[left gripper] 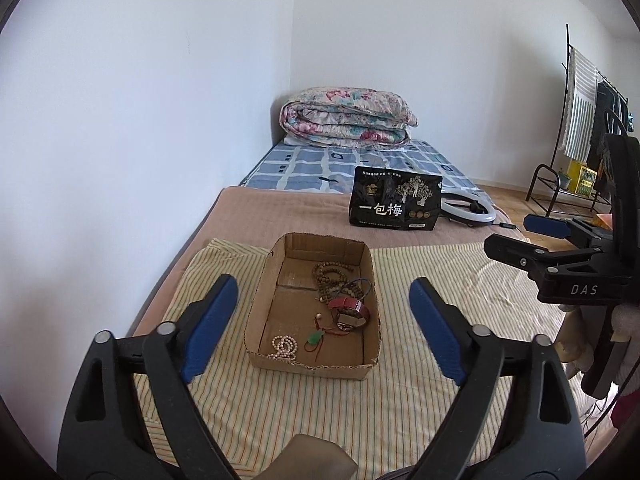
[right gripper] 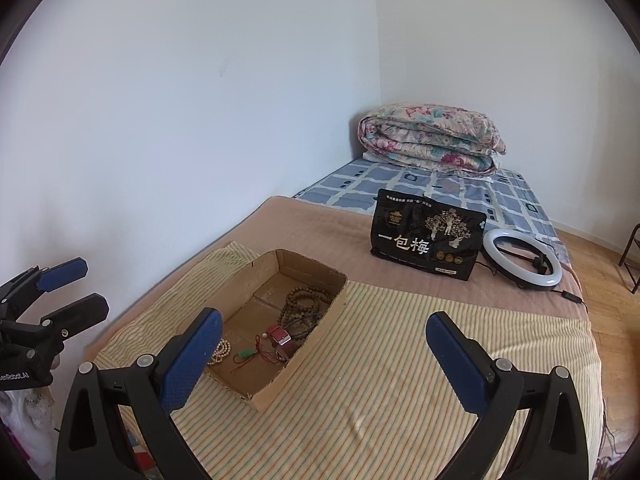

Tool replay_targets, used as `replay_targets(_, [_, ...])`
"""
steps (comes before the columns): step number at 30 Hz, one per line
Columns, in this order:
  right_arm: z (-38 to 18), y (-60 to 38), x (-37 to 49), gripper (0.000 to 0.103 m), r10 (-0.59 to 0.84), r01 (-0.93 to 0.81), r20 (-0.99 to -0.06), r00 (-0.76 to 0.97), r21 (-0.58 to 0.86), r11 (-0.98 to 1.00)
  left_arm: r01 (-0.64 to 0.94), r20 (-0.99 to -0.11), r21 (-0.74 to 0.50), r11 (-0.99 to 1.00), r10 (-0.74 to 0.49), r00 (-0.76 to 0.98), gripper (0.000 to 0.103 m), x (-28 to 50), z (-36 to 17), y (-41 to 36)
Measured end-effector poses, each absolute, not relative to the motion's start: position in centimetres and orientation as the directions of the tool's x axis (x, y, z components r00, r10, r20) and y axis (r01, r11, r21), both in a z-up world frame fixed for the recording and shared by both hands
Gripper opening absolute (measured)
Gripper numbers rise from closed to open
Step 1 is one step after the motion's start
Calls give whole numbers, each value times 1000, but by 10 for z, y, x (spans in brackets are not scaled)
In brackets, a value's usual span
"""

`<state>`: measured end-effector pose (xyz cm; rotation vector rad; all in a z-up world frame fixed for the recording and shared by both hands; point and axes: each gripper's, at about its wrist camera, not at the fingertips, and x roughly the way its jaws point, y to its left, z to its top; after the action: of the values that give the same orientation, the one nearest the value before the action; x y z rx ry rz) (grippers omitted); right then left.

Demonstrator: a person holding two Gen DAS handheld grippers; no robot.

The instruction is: Organize jewelry

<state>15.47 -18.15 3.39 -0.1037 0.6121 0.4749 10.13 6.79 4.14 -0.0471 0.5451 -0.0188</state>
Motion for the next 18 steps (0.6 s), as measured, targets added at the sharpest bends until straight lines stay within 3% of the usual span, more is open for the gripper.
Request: replay_targets(18, [42, -194, 131, 103, 374, -432, -561, 738, 32, 901, -45, -491, -29, 999, 25, 871, 103, 77, 55, 67])
